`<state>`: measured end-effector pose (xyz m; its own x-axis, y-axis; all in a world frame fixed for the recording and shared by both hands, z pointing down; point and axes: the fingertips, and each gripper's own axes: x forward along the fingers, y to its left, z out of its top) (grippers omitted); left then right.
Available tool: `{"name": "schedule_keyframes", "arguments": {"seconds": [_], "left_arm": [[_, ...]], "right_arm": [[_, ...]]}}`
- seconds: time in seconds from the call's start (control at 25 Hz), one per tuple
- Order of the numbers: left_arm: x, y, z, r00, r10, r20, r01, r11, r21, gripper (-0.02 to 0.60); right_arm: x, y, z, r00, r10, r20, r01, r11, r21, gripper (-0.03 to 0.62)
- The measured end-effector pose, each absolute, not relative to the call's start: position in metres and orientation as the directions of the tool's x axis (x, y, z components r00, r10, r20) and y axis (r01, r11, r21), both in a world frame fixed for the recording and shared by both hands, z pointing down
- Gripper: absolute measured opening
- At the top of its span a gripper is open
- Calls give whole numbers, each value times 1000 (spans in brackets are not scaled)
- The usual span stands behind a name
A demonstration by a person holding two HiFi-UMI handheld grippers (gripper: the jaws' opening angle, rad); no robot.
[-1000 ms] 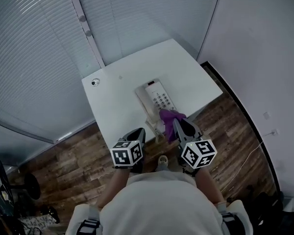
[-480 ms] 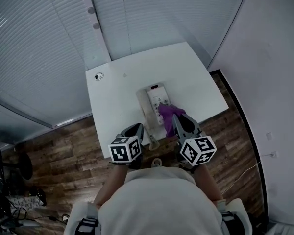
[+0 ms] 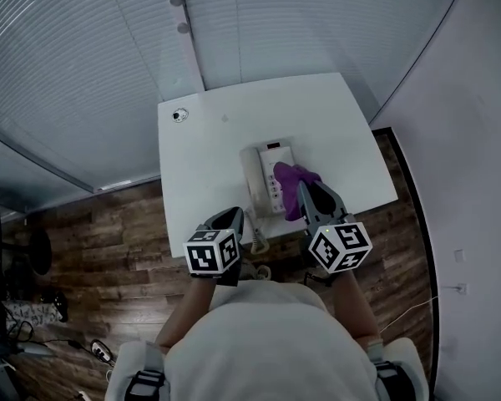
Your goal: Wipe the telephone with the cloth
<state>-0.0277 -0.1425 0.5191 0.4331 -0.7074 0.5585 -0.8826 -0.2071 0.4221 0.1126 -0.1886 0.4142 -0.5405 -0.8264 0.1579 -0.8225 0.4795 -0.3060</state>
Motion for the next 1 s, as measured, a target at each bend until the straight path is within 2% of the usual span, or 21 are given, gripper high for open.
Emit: {"name": "schedule_keyframes", "arguments": {"seconds": [0.4,1.0], "left_arm": [[-46,-150,520,399,-719,569,-896,-173,409,21],[-59,-195,526,427,-699,573,-884,-191,427,20]], "right_arm": [[96,-222,405,-545,-827,142,-824,495,-276,43],[54,-283,422,-551,-809,204,-833,522,-182,43]]}}
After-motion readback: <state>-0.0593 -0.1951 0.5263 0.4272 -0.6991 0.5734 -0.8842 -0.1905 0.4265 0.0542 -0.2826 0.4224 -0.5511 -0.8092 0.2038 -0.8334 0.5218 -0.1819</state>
